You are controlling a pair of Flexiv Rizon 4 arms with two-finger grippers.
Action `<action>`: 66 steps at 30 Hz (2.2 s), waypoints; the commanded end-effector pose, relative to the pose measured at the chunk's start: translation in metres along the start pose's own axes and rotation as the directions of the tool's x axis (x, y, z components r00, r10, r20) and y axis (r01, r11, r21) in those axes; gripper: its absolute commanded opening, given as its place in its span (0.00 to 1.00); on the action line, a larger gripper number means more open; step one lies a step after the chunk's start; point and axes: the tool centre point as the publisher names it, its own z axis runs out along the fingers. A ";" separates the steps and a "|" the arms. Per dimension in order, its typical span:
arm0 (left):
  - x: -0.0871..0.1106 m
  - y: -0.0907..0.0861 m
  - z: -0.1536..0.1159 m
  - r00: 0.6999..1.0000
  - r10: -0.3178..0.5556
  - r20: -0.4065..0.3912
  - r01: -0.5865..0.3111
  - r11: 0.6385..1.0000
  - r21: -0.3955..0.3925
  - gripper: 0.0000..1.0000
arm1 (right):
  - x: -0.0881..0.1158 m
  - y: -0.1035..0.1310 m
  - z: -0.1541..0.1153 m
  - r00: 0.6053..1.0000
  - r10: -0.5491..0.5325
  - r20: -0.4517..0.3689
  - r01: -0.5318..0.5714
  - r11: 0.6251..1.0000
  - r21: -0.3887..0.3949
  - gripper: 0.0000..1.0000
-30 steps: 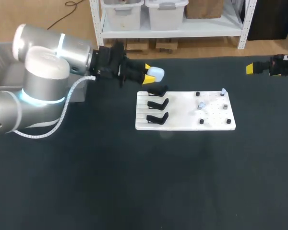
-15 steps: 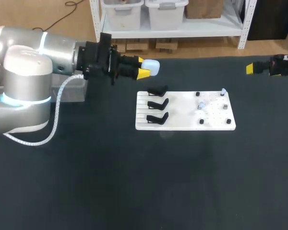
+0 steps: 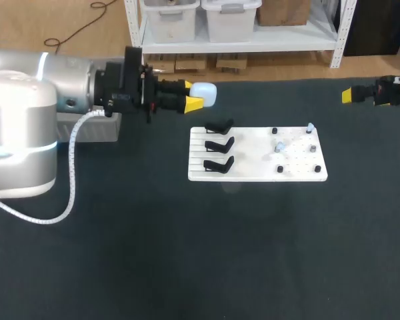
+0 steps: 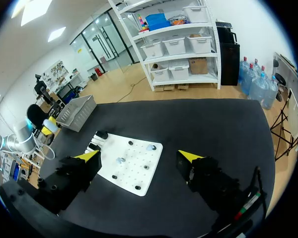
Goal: Pick up each earbud case from the left stands, insert the matching earbuds, close the lid, and place the case in the box.
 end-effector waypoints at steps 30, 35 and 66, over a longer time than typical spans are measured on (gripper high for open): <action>-0.001 -0.010 0.005 0.998 0.013 0.068 -0.014 1.000 0.016 0.00 | 0.011 0.030 -0.004 0.998 -0.058 -0.024 0.057 0.998 -0.017 1.00; 0.000 -0.011 0.006 0.997 0.011 0.073 -0.012 1.000 0.021 0.00 | 0.017 0.054 -0.007 0.995 -0.096 -0.031 0.095 0.995 -0.033 1.00; 0.005 -0.019 0.013 0.990 0.005 0.143 -0.014 0.998 0.059 0.00 | 0.047 0.156 0.012 0.962 -0.218 -0.162 0.199 0.972 -0.124 1.00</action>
